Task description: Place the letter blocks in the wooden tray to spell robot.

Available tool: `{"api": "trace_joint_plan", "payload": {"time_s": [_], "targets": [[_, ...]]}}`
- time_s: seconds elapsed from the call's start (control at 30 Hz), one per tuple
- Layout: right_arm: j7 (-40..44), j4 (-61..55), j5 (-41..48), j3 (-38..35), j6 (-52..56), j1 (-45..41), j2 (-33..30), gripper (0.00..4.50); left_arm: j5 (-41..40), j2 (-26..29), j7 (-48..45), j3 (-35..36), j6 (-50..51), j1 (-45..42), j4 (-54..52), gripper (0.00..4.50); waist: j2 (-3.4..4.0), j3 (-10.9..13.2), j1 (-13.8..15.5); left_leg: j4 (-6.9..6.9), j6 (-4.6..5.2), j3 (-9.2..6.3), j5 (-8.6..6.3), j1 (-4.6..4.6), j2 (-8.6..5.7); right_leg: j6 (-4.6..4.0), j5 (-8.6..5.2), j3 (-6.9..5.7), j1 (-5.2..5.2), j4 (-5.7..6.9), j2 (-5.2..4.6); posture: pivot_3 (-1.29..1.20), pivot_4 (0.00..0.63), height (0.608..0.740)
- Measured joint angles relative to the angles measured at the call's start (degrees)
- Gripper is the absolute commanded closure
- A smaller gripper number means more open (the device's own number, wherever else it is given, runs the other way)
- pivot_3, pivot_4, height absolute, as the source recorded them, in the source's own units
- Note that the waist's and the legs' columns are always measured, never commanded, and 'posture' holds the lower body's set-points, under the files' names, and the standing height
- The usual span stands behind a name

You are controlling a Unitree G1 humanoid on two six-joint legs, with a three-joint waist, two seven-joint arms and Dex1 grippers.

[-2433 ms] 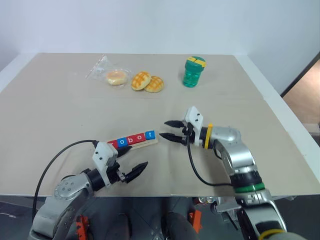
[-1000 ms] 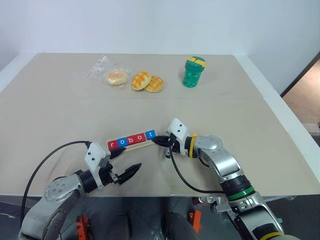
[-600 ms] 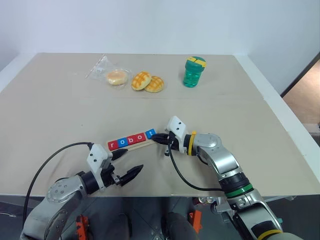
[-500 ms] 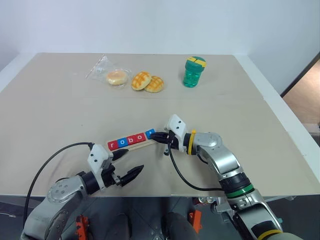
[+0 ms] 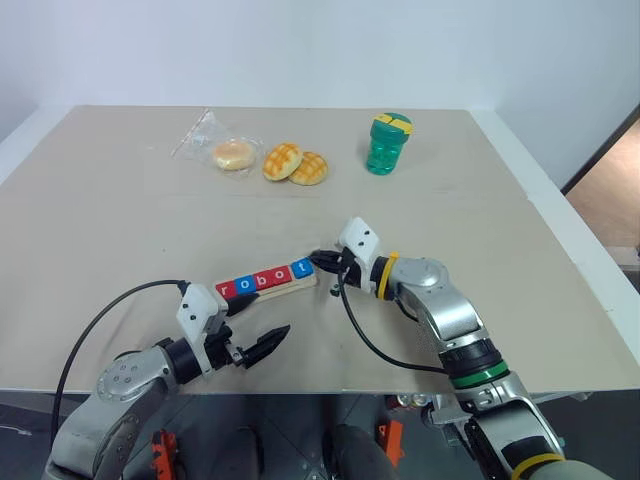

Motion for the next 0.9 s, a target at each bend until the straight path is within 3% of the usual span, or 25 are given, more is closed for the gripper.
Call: {"api": "trace_joint_plan", "payload": {"time_s": [0.9], "targets": [[-1.28, 4.79, -1.74, 0.06, -4.02, -0.26, 1.73, 4.43, 0.43, -0.62, 1.09, 0.01, -0.01, 0.2, -0.01, 0.0, 0.0, 0.0, 0.0, 0.01, 0.0, 0.0, 0.0, 0.01, 0.0, 0.0, 0.01, 0.0, 0.01, 0.0, 0.0, 0.0, 0.15, 0.74]]}}
